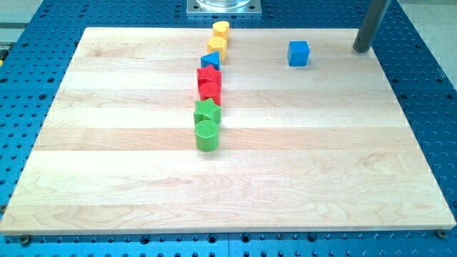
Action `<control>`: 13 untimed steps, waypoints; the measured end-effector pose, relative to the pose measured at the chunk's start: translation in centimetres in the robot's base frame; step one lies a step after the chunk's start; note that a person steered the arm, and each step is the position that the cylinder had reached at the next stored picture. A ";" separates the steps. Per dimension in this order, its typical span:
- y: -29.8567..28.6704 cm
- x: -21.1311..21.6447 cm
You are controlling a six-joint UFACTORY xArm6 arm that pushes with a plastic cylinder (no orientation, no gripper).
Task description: Move the blue cube to the bottom of the green circle
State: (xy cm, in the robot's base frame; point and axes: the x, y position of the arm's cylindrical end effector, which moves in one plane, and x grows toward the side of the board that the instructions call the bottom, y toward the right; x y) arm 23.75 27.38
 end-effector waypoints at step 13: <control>-14.3 31.5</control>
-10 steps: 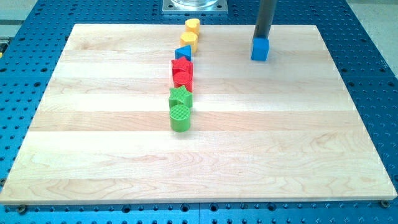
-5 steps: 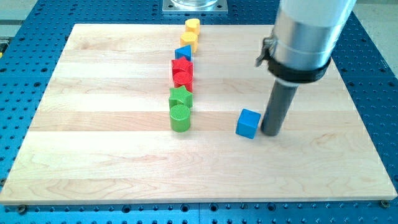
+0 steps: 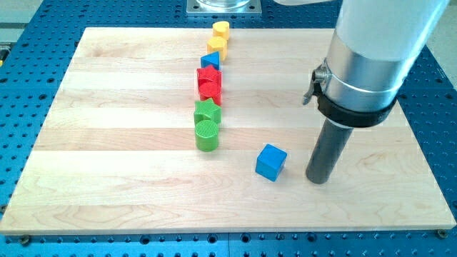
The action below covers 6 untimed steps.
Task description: Move the blue cube to the bottom of the green circle
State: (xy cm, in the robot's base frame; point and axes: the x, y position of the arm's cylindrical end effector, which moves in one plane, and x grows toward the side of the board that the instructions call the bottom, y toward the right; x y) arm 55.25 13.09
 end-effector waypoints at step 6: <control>-11.0 -2.7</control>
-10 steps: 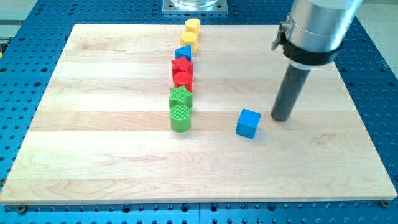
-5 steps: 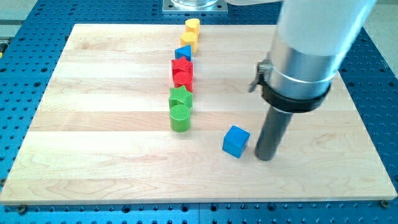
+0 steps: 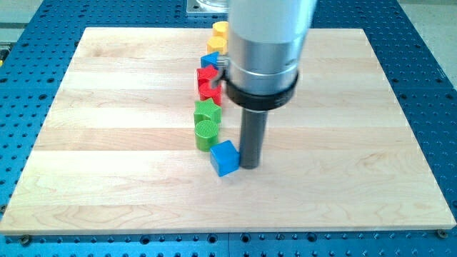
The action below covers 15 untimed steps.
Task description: Move the blue cube to the bottom of the green circle
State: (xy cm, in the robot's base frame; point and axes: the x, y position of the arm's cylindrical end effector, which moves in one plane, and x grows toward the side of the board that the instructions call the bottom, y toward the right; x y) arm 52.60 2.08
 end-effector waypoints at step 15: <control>15.3 -26.5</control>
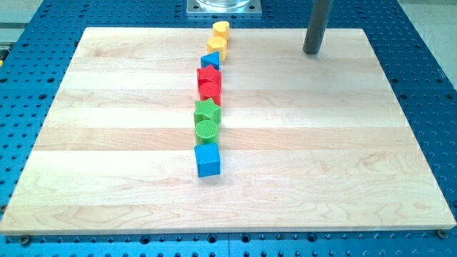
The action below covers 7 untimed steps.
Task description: Move the blue cube to the bottom of the green circle
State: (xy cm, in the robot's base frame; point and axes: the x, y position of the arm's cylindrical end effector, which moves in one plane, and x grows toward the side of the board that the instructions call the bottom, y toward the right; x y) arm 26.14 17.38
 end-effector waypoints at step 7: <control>-14.8 -6.2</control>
